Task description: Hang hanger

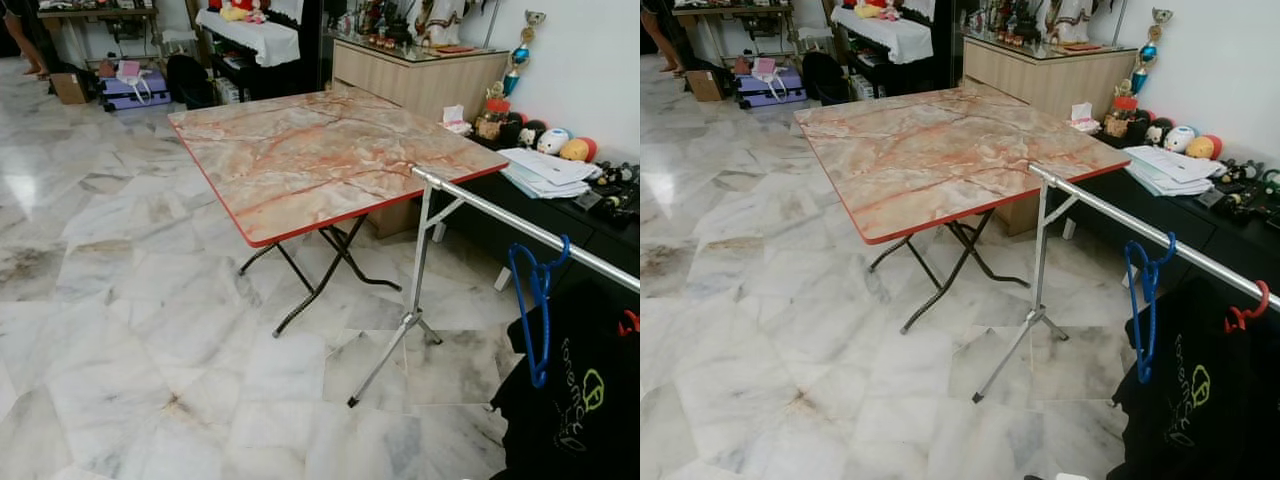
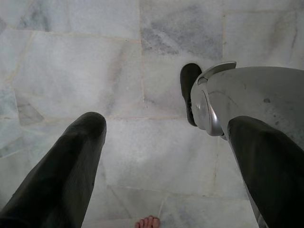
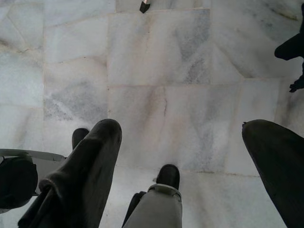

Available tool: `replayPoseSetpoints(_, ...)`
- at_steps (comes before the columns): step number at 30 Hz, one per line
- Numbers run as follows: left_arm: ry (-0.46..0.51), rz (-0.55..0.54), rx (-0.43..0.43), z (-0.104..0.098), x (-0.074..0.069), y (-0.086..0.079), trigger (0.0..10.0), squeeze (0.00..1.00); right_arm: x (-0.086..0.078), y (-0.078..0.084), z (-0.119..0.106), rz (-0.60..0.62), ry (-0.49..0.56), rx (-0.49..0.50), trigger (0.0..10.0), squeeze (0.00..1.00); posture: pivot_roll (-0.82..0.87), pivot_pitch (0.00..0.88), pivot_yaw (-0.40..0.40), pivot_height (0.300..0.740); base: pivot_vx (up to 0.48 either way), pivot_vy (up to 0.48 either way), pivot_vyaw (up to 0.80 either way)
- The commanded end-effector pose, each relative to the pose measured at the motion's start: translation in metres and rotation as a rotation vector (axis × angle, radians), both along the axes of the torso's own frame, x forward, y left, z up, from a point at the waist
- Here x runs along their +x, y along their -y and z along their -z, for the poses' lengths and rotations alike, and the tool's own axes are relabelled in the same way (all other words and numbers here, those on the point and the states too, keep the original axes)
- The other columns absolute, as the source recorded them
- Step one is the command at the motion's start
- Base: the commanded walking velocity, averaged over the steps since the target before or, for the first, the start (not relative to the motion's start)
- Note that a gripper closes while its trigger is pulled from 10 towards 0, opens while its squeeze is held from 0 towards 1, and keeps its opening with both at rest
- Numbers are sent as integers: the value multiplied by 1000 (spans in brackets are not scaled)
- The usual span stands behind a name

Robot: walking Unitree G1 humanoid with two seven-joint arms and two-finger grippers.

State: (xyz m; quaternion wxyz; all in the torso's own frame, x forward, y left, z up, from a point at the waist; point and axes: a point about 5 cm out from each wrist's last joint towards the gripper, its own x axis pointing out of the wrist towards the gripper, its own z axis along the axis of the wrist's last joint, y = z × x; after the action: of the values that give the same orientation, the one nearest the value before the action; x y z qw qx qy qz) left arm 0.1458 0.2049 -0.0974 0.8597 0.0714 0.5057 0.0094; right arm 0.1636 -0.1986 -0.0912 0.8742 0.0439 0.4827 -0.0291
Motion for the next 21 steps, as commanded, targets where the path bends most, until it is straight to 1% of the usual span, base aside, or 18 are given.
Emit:
replayPoseSetpoints(1, -8, -11, -1, 0, 0, -1, 10000, 0, 1, 0, 0, 2, 3, 1, 10000, 0, 98, 0, 11, 740, 0, 0, 0)
replayPoseSetpoints(7, -18, -6, 8, 0, -1, -4, 10000, 0, 0, -3, 0, 10, 1, 8, 10000, 0, 103, 0, 20, 740, 0, 0, 0)
replayPoseSetpoints(14, -8, 1, 10, -1, 1, -5, 10000, 0, 2, -3, -1, 6, 9, 10, 10000, 0, 109, 0, 28, 740, 0, 0, 0)
replayPoseSetpoints(21, -16, 10, 15, -1, 0, -7, 10000, 0, 1, -5, 0, 7, 8, 13, 10000, 0, 104, 0, 41, 740, 0, 0, 0)
